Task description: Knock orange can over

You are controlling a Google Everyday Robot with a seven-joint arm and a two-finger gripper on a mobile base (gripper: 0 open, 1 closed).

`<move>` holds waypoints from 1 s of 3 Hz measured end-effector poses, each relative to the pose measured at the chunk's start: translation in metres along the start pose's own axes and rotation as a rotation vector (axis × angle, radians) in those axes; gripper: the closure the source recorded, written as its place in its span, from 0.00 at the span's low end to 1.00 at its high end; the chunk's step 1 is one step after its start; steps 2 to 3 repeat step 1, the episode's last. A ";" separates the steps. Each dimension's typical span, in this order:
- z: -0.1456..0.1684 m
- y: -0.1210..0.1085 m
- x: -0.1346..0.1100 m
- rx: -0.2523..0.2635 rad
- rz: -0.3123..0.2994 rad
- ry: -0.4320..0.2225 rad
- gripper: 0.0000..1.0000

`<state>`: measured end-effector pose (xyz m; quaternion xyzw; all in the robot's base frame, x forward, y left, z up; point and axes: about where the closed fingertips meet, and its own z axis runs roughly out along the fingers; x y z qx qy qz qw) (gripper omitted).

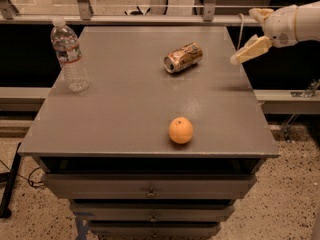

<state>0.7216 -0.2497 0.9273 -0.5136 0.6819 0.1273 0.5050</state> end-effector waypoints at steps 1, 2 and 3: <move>-0.006 -0.006 0.002 0.028 0.018 -0.010 0.00; -0.006 -0.006 0.002 0.028 0.018 -0.010 0.00; -0.006 -0.006 0.002 0.028 0.018 -0.010 0.00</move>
Offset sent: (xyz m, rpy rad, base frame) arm 0.0000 0.0000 0.0000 0.0000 0.0000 0.0000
